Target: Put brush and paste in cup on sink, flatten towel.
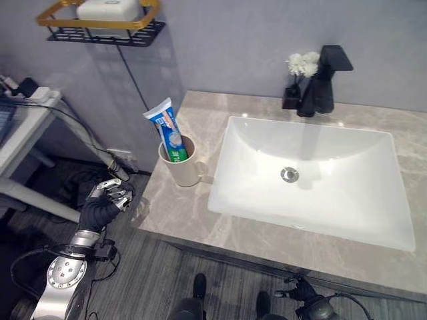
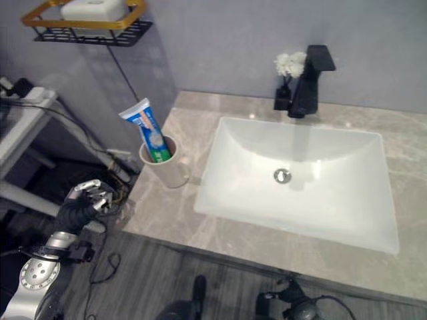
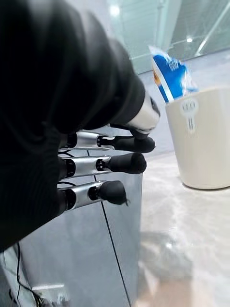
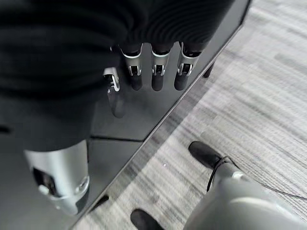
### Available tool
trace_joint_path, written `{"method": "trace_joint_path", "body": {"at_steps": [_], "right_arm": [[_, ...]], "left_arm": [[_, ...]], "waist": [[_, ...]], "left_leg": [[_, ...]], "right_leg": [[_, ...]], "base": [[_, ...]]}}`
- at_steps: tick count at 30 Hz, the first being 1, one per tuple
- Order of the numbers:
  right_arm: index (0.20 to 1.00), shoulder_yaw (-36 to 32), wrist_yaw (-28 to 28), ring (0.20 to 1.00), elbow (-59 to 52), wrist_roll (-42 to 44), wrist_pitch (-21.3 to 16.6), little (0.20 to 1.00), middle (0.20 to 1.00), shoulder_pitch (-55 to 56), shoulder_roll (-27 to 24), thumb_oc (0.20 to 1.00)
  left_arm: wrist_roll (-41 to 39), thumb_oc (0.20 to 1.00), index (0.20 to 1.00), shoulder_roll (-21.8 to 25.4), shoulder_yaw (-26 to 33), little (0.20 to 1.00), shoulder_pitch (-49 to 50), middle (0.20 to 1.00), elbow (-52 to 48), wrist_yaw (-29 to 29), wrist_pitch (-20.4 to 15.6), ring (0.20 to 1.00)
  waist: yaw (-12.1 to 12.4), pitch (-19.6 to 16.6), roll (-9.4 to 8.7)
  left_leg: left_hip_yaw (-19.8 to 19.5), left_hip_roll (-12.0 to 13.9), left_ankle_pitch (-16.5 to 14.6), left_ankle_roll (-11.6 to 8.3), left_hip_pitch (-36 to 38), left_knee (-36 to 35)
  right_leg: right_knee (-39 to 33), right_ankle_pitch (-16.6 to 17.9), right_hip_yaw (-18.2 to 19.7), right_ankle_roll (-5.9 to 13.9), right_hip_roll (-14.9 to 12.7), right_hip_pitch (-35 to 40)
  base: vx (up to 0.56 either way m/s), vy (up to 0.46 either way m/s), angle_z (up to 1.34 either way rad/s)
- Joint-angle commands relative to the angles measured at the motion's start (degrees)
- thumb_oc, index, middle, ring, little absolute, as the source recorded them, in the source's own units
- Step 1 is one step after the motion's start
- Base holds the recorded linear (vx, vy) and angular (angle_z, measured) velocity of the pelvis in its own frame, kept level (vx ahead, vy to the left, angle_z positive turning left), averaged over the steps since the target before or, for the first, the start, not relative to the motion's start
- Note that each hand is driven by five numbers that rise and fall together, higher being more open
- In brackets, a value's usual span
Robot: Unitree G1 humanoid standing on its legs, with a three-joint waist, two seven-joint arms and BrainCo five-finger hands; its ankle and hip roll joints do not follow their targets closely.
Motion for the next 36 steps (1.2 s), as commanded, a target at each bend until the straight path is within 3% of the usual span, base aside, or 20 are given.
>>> {"method": "trace_joint_path", "body": {"at_steps": [1, 11, 24, 36], "right_arm": [[1.0, 0.4, -0.7, 1.0, -4.7, -0.9, -4.4, 1.0, 1.0, -7.4, 0.0, 1.0], [1.0, 1.5, -2.4, 1.0, -5.3, -0.6, -4.0, 1.0, 1.0, -8.8, 0.4, 1.0], [1.0, 2.5, -3.9, 1.0, -4.6, -1.7, -2.9, 1.0, 1.0, -10.3, 0.4, 1.0], [1.0, 3.7, -4.9, 1.0, -5.4, -0.9, -2.8, 1.0, 1.0, -12.0, 1.8, 1.0]], "left_arm": [[-2.4, 0.2, 0.2, 3.1, -3.3, 0.2, -4.6, 0.2, -3.8, -2.7, -1.7, 0.2], [1.3, 0.2, 0.2, -1.5, -11.9, 0.2, -11.3, 0.2, 1.0, -0.6, -1.0, 0.2], [5.5, 0.2, 0.2, -4.1, -12.3, 0.2, -18.5, 0.2, 5.4, 5.5, -1.5, 0.2], [9.1, 0.2, 0.2, -6.3, -13.9, 0.2, -27.3, 0.2, 11.0, 11.3, -2.3, 0.2]], "waist": [[0.3, 0.8, -2.25], [-2.3, 1.0, -1.25], [-4.4, 1.5, -0.18], [-6.5, 1.9, -0.45]], "left_leg": [[0.4, 2.6, 1.6, -1.84, -0.3, 0.5], [1.4, 3.9, 2.2, -2.86, -1.9, 0.4], [2.4, 4.0, 2.2, -3.29, -3.5, 0.4], [4.3, 4.9, 1.9, -3.53, -4.1, 0.4]], "right_leg": [[3.7, -0.4, -0.3, 2.2, -2.5, -0.6], [3.0, 0.2, 0.5, 1.81, -1.3, -2.5], [2.1, 1.2, 1.5, 1.75, -1.3, -4.5], [1.9, 1.7, 3.8, 1.7, -0.9, -6.8]], "base": [[-0.02, -0.032, 0.02], [-0.01, -0.023, -0.02], [0.0, 0.001, -0.02], [0.02, -0.004, -0.08]]}}
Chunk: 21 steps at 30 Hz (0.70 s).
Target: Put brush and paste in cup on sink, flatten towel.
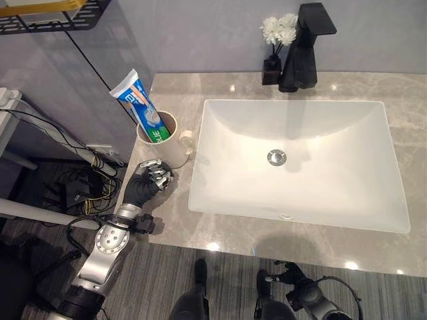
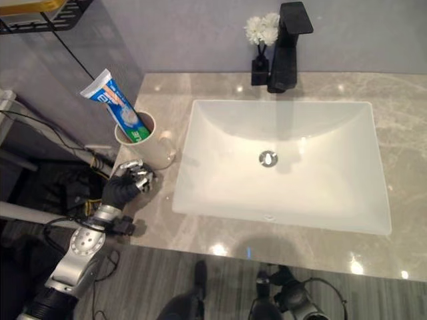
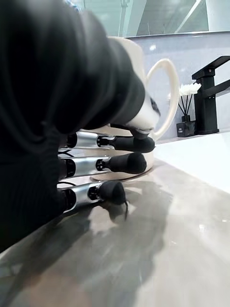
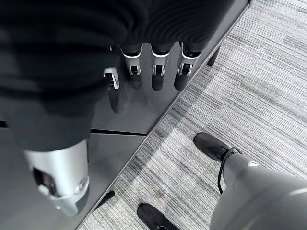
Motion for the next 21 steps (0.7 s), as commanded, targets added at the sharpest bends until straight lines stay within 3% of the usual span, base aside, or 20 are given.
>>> {"method": "trace_joint_path", "body": {"at_steps": [1, 14, 21], "right_arm": [[1.0, 1.3, -3.1, 1.0, -3.8, 0.3, -2.3, 1.0, 1.0, -7.0, 0.8, 1.0], [1.0, 0.2, -3.2, 1.0, -2.7, 0.2, -2.4, 1.0, 1.0, -5.5, 0.6, 1.0], [1.0, 0.5, -3.5, 1.0, -3.3, 0.3, -2.6, 1.0, 1.0, -5.5, 0.9, 1.0]], "left_arm": [[2.6, 0.2, 0.2, -1.4, -0.3, 0.2, -7.4, 0.2, 3.8, 4.2, -3.1, 0.2], [0.5, 0.2, 0.2, -1.4, -0.1, 0.2, -1.8, 0.2, -1.0, 0.5, -2.6, 0.2], [2.0, 0.2, 0.2, -2.3, -0.2, 0.2, -5.9, 0.2, 3.0, 3.5, -2.8, 0.2]], "waist": [[-2.0, 0.6, -1.71], [-2.2, 0.1, -2.2], [-3.2, 0.4, -1.84]], "left_leg": [[1.5, 3.3, 1.2, -2.52, 1.4, 0.3], [2.5, 4.1, 0.9, -2.62, 3.3, 0.3], [2.7, 4.3, 1.3, -3.05, 2.1, 0.3]], "right_leg": [[2.0, 0.5, 0.8, 2.45, -2.3, 0.3], [2.7, -0.5, 1.6, 2.08, -1.7, 1.1], [2.5, -0.1, 1.8, 2.04, -1.4, 0.1]], "base": [[0.02, -0.018, -0.16], [0.02, -0.01, -0.05], [-0.01, -0.002, -0.02]]}}
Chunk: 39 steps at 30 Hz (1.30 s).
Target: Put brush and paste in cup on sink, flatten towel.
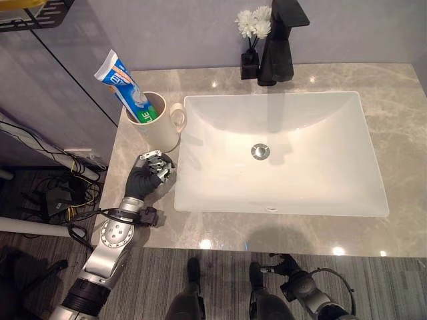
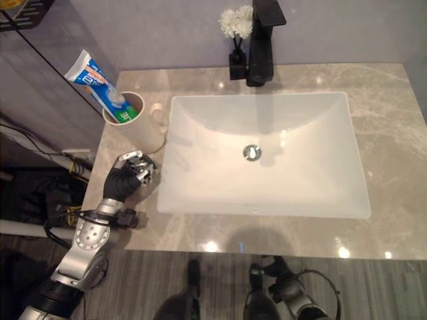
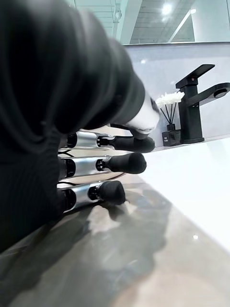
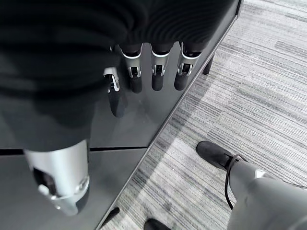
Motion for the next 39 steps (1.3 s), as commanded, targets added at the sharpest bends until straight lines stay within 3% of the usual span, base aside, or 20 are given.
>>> {"method": "trace_joint_path", "body": {"at_steps": [1, 11, 24, 28, 32, 39], "right_arm": [[1.0, 0.1, -1.6, 1.0, -3.1, 0.3, -2.6, 1.0, 1.0, -3.3, -0.2, 1.0], [1.0, 0.3, -1.6, 1.0, -4.3, 1.1, -2.4, 1.0, 1.0, -3.1, -0.1, 1.0], [1.0, 2.3, -1.1, 1.0, -4.9, 1.7, -2.7, 1.0, 1.0, -4.9, 0.3, 1.0], [1.0, 1.8, -1.3, 1.0, -4.2, 2.0, -2.6, 1.0, 1.0, -5.1, 0.5, 1.0], [1.0, 0.0, -0.8, 1.0, -4.9, 1.5, -2.7, 1.0, 1.0, -3.6, -0.1, 1.0], [1.0, -1.9, -0.6, 1.0, -4.6, 1.0, -3.2, 1.0, 1.0, -1.9, -1.2, 1.0]], "left_arm": [[0.9, 0.2, 0.2, -2.1, -0.1, 0.2, -5.4, 0.2, 3.6, 2.6, -2.6, 0.2], [-1.4, 0.2, 0.2, 0.0, 2.3, 0.2, -13.7, 0.2, 7.7, 7.0, -3.1, 0.2], [-2.1, 0.2, 0.2, 4.8, 0.2, 0.2, -24.3, 0.2, 15.8, 9.8, -3.6, 0.2], [-4.3, 0.2, 0.2, 5.0, 1.0, 0.2, -20.1, 0.2, 11.7, 6.3, -4.0, 0.2], [-4.2, 0.2, 0.2, 6.4, 4.8, 0.2, -8.7, 0.2, 6.3, 1.9, -3.1, 0.2], [-3.6, 0.2, 0.2, 8.6, 11.0, 0.2, -2.6, 0.2, 8.7, 2.4, -3.4, 0.2]], "waist": [[-0.9, -0.7, -0.38], [-2.0, -0.5, -0.85], [-2.9, 0.2, -1.49], [-2.6, 0.4, -1.26], [-1.7, 0.2, -0.81], [-0.9, 0.0, -0.23]], "left_leg": [[0.7, 3.5, 1.4, -3.01, 1.3, 0.4], [1.7, 3.8, 1.4, -3.13, 0.0, 0.4], [2.4, 4.5, 1.6, -3.31, -0.5, 0.4], [2.2, 4.2, 1.6, -3.31, -0.6, 0.4], [2.4, 4.2, 1.7, -3.15, -0.2, 0.4], [2.2, 4.1, 1.8, -3.22, 0.2, 0.4]], "right_leg": [[2.5, -0.6, -0.2, 2.08, -2.1, 0.4], [2.1, 0.5, 1.4, 2.5, -2.0, -1.8], [2.8, 0.4, 2.2, 2.57, -1.5, -3.2], [2.9, 0.3, 2.1, 2.62, -1.6, -3.2], [3.1, 0.1, 2.3, 2.46, -1.6, -3.0], [2.8, -0.2, 1.9, 2.36, -1.6, -2.3]], "base": [[-0.01, -0.003, -0.04], [0.0, 0.004, -0.07], [0.01, -0.001, -0.04], [0.0, 0.0, 0.0], [0.03, 0.014, -0.01], [0.0, 0.002, 0.0]]}}
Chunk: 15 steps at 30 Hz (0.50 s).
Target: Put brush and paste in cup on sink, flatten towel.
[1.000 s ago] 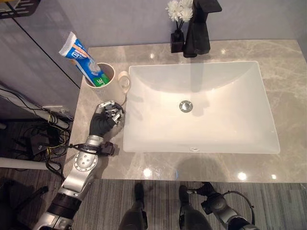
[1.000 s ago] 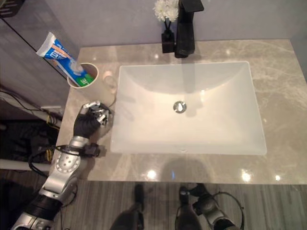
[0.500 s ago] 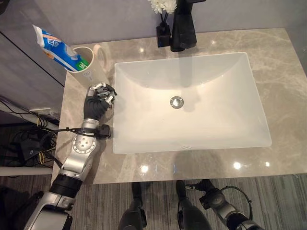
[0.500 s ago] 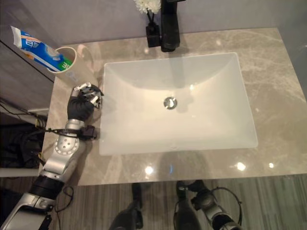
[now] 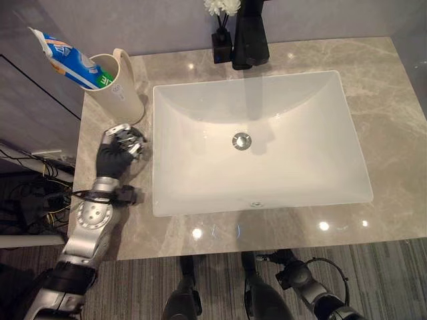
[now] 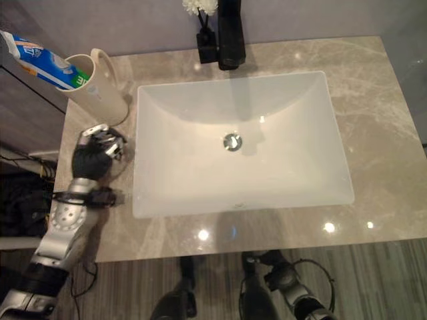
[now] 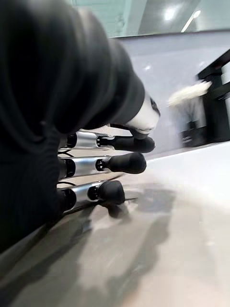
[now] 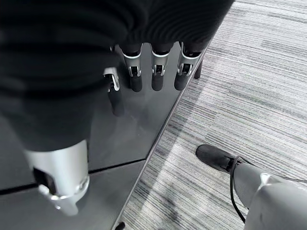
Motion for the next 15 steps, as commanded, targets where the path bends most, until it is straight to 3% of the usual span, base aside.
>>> {"method": "trace_joint_path", "body": {"at_steps": [1, 11, 15], "right_arm": [[1.0, -0.9, -0.6, 1.0, -2.2, -0.3, -2.4, 1.0, 1.0, -0.5, -1.2, 1.0], [1.0, -0.4, -0.5, 1.0, -2.3, 0.1, -2.6, 1.0, 1.0, 0.2, -1.6, 1.0], [1.0, 0.5, -0.5, 1.0, -3.1, 0.6, -3.1, 1.0, 1.0, 0.6, -1.7, 1.0]], "left_arm": [[0.4, 0.2, 0.2, 2.8, 1.0, 0.2, 0.2, 0.2, 3.9, 0.7, -1.3, 0.2], [-0.1, 0.2, 0.2, 5.6, -1.6, 0.2, -10.2, 0.2, 10.8, 3.2, -2.0, 0.2], [0.5, 0.2, 0.2, 6.8, -5.7, 0.2, -20.1, 0.2, 19.4, 5.5, -2.1, 0.2]], "waist": [[1.3, -0.5, 0.83], [-0.1, -0.6, 0.76], [-2.0, -0.6, 0.56]], "left_leg": [[-0.5, 3.1, 1.7, -3.02, 3.8, 0.4], [0.0, 3.2, 1.2, -3.19, 3.6, 0.4], [1.0, 3.4, 1.0, -3.3, 3.3, 0.4]], "right_leg": [[2.8, -1.7, -0.9, 2.97, -2.5, 2.9], [2.4, -1.4, -0.7, 3.17, -2.5, 2.7], [2.1, -0.9, 0.4, 3.31, -2.4, 1.7]], "base": [[0.0, 0.0, 0.0], [0.0, 0.002, 0.0], [-0.01, 0.007, -0.04]]}}
